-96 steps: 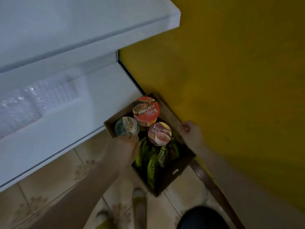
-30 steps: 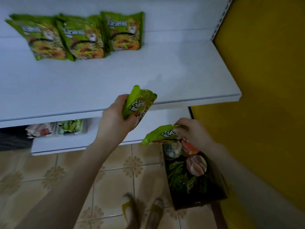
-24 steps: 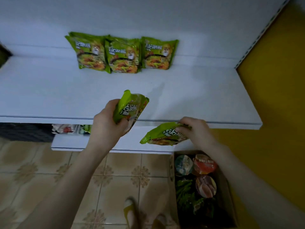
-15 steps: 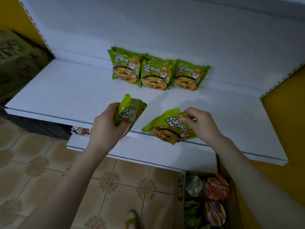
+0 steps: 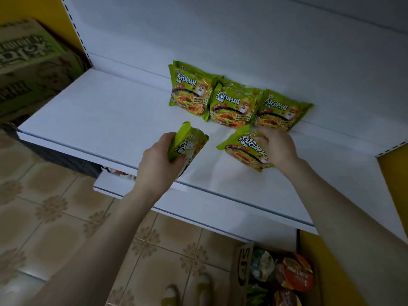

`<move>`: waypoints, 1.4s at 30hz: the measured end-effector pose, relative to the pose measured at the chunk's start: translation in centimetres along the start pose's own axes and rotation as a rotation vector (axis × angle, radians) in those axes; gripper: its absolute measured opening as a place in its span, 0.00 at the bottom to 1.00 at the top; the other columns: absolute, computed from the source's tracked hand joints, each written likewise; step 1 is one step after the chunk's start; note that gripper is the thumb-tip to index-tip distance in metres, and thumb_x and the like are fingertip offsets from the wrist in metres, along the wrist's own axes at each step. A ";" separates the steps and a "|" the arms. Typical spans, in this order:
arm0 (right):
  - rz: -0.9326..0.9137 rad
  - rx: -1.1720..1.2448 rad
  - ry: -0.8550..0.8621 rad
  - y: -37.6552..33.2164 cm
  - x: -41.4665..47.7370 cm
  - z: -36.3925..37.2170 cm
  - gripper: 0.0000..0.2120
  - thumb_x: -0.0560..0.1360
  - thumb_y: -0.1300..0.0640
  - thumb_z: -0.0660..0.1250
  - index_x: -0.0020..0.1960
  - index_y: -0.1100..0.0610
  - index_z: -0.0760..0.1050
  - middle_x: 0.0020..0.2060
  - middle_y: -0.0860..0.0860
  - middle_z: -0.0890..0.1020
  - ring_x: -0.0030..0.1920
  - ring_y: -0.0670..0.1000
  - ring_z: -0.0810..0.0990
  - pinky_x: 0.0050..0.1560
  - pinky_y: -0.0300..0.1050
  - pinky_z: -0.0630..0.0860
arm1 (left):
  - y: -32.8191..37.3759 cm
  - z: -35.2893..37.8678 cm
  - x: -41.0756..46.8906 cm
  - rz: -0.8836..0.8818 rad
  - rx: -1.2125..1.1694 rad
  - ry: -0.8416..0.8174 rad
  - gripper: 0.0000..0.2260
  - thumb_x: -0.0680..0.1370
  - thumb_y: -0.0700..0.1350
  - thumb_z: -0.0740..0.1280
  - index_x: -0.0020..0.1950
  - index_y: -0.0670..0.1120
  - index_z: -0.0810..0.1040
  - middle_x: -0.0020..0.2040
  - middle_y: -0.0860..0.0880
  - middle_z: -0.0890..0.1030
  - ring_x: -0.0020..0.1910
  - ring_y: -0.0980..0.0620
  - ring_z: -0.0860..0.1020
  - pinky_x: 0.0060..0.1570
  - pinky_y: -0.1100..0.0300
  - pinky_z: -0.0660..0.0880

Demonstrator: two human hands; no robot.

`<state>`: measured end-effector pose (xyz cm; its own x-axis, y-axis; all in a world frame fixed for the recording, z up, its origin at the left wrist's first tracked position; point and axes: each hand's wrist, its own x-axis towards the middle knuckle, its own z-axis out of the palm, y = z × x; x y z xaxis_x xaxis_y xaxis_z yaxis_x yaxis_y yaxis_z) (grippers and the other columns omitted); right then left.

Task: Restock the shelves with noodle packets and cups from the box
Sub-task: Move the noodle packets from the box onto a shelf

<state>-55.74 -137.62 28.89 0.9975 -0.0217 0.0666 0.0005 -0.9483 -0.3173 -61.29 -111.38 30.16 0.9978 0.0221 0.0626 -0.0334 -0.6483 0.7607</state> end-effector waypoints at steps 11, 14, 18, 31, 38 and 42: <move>0.001 -0.080 -0.269 1.8 3.0 1.8 0.23 0.73 0.45 0.66 0.66 0.50 0.70 0.60 0.54 0.77 0.59 0.57 0.75 0.54 0.52 0.75 | -0.2 3.1 0.0 -0.101 -0.044 0.029 0.19 0.73 0.39 0.65 0.64 0.45 0.71 0.51 0.45 0.80 0.48 0.42 0.76 0.42 0.53 0.74; 0.040 -0.114 -0.234 2.5 3.0 2.2 0.26 0.72 0.49 0.69 0.67 0.50 0.66 0.62 0.53 0.76 0.61 0.57 0.75 0.54 0.50 0.74 | 0.0 3.6 0.3 -0.109 -0.048 0.050 0.19 0.73 0.38 0.65 0.64 0.46 0.71 0.52 0.44 0.80 0.48 0.42 0.76 0.44 0.50 0.76; 0.120 0.036 -0.113 3.4 2.8 2.6 0.24 0.72 0.54 0.70 0.65 0.56 0.68 0.60 0.55 0.77 0.61 0.57 0.75 0.53 0.48 0.71 | 0.3 4.2 0.7 -0.101 -0.025 0.066 0.19 0.73 0.38 0.64 0.64 0.46 0.71 0.52 0.43 0.80 0.48 0.41 0.76 0.43 0.50 0.75; 0.271 -0.084 0.121 9.3 6.0 1.5 0.19 0.70 0.56 0.71 0.59 0.59 0.73 0.54 0.60 0.79 0.57 0.61 0.76 0.64 0.56 0.67 | 3.6 7.1 2.3 -0.003 0.009 0.028 0.20 0.72 0.44 0.64 0.63 0.46 0.71 0.51 0.43 0.80 0.47 0.39 0.76 0.43 0.49 0.75; 0.267 -0.125 0.226 11.7 8.5 1.2 0.18 0.72 0.56 0.69 0.61 0.58 0.72 0.57 0.57 0.78 0.61 0.58 0.73 0.72 0.55 0.54 | 5.2 10.1 4.2 0.128 0.029 0.069 0.29 0.64 0.51 0.57 0.65 0.47 0.71 0.51 0.42 0.80 0.48 0.38 0.76 0.45 0.47 0.75; 0.237 -0.164 0.223 13.3 10.2 1.4 0.20 0.72 0.55 0.69 0.63 0.56 0.71 0.58 0.57 0.79 0.63 0.57 0.72 0.72 0.55 0.52 | 5.4 12.0 5.2 0.195 0.028 0.081 0.25 0.69 0.49 0.61 0.66 0.46 0.71 0.51 0.40 0.80 0.48 0.36 0.76 0.44 0.48 0.75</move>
<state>-45.47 -150.05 24.00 0.9287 -0.2985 0.2200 -0.2583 -0.9464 -0.1937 -55.60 -123.87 26.81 0.9647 -0.0455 0.2594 -0.2226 -0.6670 0.7110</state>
